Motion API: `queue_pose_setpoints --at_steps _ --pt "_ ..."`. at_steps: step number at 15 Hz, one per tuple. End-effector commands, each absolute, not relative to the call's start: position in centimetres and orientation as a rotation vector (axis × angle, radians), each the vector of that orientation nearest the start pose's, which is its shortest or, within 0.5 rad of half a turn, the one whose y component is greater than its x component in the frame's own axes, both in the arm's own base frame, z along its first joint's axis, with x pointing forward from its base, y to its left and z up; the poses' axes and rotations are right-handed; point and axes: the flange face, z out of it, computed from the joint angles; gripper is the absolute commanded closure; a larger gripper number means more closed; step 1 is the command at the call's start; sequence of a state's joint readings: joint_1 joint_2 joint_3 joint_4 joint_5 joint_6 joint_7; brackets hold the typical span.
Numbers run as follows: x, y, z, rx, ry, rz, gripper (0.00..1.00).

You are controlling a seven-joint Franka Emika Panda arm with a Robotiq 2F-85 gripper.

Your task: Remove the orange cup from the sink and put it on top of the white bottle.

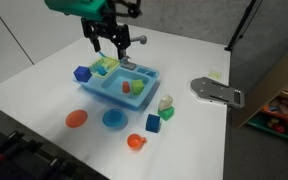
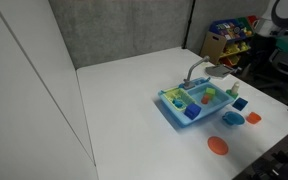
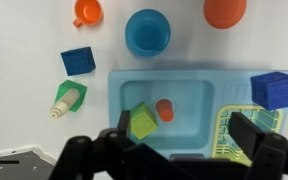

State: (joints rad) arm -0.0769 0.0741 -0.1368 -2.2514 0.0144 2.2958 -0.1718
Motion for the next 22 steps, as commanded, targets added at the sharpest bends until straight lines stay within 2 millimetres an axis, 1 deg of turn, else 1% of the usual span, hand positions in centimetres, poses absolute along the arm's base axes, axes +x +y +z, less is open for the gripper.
queue_pose_setpoints --at_steps 1,5,7,8,9,10,12,15,16,18,20,22 --pt "53.4 -11.4 29.8 -3.139 0.123 0.041 0.00" --pt "53.8 -11.5 25.6 -3.145 0.174 0.054 0.00" --pt "53.8 -11.6 24.0 -3.148 0.201 0.077 0.00" --pt "53.8 -11.6 23.5 -3.145 0.208 0.094 0.00" --pt "53.7 -11.7 23.8 -3.130 0.216 0.116 0.00" --pt "52.9 -11.4 23.4 -3.151 0.167 0.114 0.00" --pt "53.1 -11.5 23.1 -3.146 0.177 0.118 0.00" --pt "53.2 -11.5 23.2 -3.145 0.181 0.112 0.00" --pt "53.6 -11.6 23.0 -3.150 0.196 0.111 0.00" --pt "54.3 -11.1 22.3 -3.142 0.167 0.120 0.00" --pt "55.0 -10.2 21.4 -3.135 0.140 0.133 0.00" --pt "56.2 -9.4 20.3 -3.139 0.106 0.138 0.00"
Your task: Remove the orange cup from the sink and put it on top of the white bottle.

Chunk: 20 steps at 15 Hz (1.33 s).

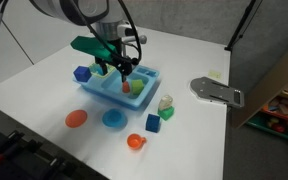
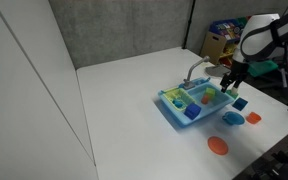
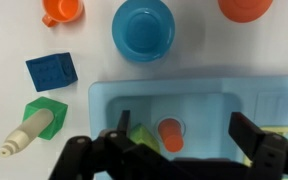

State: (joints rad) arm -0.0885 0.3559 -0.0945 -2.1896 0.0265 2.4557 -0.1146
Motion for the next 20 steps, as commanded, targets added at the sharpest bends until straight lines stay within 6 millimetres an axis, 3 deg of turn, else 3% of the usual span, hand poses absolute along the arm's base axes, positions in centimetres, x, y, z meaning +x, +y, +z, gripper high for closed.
queue_pose_setpoints --at_steps 1,8,15,20 --pt "56.8 -9.0 19.9 -3.138 0.092 0.135 0.00" --pt "60.6 -8.5 15.5 -3.153 0.063 0.113 0.00" --pt "62.4 -7.9 11.0 -3.142 0.027 0.140 0.00" --pt "63.4 -7.8 9.5 -3.133 0.022 0.138 0.00"
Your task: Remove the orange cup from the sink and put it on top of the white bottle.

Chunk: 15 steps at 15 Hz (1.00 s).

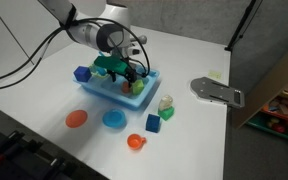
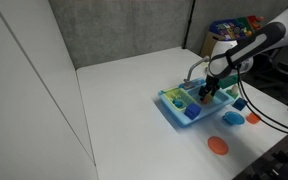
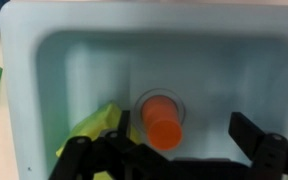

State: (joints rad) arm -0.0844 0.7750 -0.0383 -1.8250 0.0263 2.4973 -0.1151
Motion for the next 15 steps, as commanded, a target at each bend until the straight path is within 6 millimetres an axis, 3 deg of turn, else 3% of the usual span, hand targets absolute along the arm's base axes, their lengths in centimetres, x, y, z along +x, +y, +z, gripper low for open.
queue_pose_setpoints --at_steps 1,7,9,15 --pt "63.5 -7.8 9.4 -3.132 0.020 0.135 0.00" --pt "64.6 -7.8 8.4 -3.130 0.016 0.120 0.00" --pt "64.6 -7.7 8.4 -3.124 0.008 0.129 0.27" --pt "64.1 -8.3 10.5 -3.119 0.005 0.127 0.75"
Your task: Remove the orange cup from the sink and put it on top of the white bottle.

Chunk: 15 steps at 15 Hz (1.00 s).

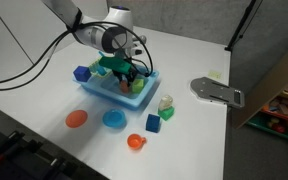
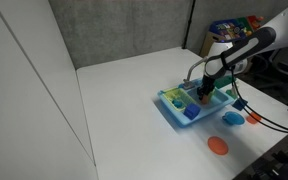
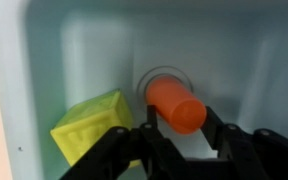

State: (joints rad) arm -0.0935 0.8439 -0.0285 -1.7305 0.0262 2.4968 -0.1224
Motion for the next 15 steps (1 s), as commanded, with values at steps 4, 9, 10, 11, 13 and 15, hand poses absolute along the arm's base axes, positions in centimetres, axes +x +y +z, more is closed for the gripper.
queue_pose_setpoints --at_steps 4,9,10,11,13,15 --pt "64.1 -9.1 12.7 -3.121 0.030 0.106 0.86" --pt "64.0 -8.7 16.0 -3.108 0.016 0.114 0.87" --pt "63.9 -8.5 16.7 -3.108 0.012 0.111 0.87" --pt "63.7 -8.4 17.4 -3.102 0.006 0.120 0.87" --pt "63.2 -8.2 18.8 -3.101 0.000 0.145 0.87" --pt "62.4 -8.4 20.1 -3.105 0.004 0.161 0.87"
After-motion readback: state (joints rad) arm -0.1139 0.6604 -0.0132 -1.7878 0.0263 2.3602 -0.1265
